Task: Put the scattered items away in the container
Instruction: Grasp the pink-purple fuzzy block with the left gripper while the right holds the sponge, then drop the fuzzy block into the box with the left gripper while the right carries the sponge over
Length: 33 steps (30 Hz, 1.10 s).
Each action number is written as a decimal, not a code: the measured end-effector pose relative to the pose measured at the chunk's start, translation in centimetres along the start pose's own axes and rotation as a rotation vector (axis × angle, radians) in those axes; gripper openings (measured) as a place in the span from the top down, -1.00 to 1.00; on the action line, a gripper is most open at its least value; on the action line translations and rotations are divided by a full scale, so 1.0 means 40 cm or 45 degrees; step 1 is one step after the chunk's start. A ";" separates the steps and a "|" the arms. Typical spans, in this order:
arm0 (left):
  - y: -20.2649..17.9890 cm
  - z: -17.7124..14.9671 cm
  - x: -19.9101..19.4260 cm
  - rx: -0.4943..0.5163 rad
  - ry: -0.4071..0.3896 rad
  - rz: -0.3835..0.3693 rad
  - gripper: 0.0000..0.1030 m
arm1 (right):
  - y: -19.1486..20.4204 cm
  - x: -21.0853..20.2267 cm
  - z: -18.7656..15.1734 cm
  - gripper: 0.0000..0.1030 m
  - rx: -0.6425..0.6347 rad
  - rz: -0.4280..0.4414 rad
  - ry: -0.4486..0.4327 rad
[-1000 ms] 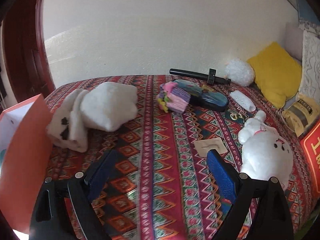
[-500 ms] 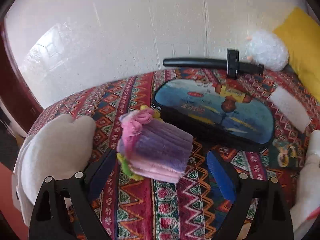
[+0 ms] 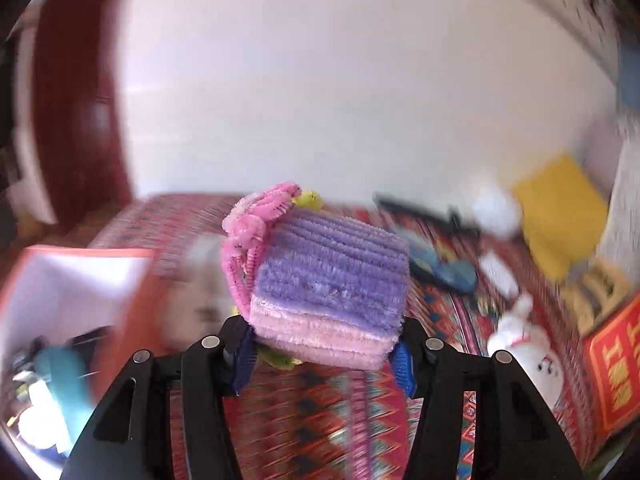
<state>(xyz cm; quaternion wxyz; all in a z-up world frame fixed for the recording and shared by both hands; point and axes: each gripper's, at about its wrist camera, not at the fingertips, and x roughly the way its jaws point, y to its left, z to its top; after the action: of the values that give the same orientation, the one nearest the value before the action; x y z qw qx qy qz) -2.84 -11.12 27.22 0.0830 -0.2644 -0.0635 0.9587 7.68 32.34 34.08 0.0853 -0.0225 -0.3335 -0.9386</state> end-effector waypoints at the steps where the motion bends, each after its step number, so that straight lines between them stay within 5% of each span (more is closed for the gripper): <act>1: 0.076 0.008 -0.077 -0.050 -0.079 0.060 -0.03 | 0.013 0.000 -0.005 -0.67 -0.007 0.007 0.004; 6: 0.356 0.021 -0.252 -0.250 -0.256 0.268 -0.04 | 0.100 0.008 -0.047 -0.67 -0.057 0.066 0.044; 12: 0.536 -0.007 -0.226 -0.331 -0.133 0.264 -0.04 | 0.245 0.011 -0.123 -0.67 -0.171 0.155 0.092; 18: 0.592 -0.044 -0.165 -0.301 -0.025 0.299 -0.04 | 0.363 0.037 -0.219 -0.67 -0.291 0.220 0.165; 26: 0.583 -0.061 -0.117 -0.304 -0.015 0.318 -0.05 | 0.412 0.091 -0.305 -0.67 -0.348 0.274 0.296; 33: 0.608 -0.071 -0.122 -0.364 -0.022 0.345 -0.57 | 0.403 0.099 -0.311 -0.67 -0.353 0.277 0.319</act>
<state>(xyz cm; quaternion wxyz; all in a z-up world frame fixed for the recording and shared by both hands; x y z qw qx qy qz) -0.29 -35.64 23.20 -0.0856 -0.2715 -0.1636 0.9446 6.76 11.65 34.85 0.2229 0.0468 -0.1838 -0.9562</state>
